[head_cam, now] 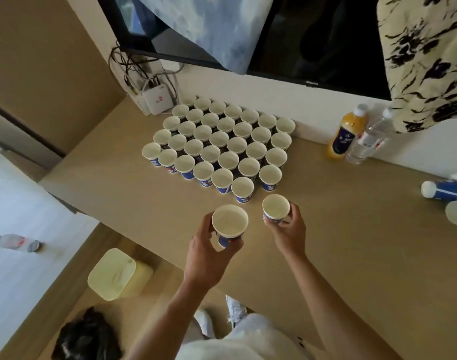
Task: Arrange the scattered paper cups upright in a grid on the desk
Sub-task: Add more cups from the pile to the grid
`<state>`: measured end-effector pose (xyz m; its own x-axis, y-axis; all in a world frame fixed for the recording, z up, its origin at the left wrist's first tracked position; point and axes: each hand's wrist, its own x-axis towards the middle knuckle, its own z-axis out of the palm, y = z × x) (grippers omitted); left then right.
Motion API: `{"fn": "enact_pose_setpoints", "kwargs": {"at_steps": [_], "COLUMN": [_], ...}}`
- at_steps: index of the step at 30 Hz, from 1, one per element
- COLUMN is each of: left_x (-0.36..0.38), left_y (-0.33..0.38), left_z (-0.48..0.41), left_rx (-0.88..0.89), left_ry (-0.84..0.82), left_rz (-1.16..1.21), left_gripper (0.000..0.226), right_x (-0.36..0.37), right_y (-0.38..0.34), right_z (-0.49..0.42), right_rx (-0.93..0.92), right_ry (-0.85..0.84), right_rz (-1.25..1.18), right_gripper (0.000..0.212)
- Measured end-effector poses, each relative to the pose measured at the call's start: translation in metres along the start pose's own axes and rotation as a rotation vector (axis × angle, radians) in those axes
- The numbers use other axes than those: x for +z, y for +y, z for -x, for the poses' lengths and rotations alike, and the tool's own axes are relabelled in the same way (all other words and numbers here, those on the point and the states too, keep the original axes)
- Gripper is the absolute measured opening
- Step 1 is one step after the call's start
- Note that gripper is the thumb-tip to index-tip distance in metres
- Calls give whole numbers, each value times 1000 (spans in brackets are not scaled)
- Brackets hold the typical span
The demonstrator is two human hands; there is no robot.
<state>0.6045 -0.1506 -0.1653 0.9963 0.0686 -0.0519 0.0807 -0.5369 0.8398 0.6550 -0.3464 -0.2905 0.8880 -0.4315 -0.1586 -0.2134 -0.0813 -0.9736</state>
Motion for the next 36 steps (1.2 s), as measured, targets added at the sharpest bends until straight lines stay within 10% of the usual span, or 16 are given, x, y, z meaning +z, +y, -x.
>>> {"fn": "enact_pose_setpoints", "kwargs": {"at_steps": [28, 36], "left_x": [-18, -40], "left_y": [-46, -66], "left_z": [-81, -119], "left_rx": [-20, -34], "left_ry": [-156, -200], "left_rz": [108, 137], "left_gripper": [57, 59], "right_x": [54, 72], "right_y": [37, 24], "right_z": [-50, 19], "right_rx": [117, 345], "right_ry": [70, 428], "right_rz": [96, 147], "right_gripper": [67, 46]}}
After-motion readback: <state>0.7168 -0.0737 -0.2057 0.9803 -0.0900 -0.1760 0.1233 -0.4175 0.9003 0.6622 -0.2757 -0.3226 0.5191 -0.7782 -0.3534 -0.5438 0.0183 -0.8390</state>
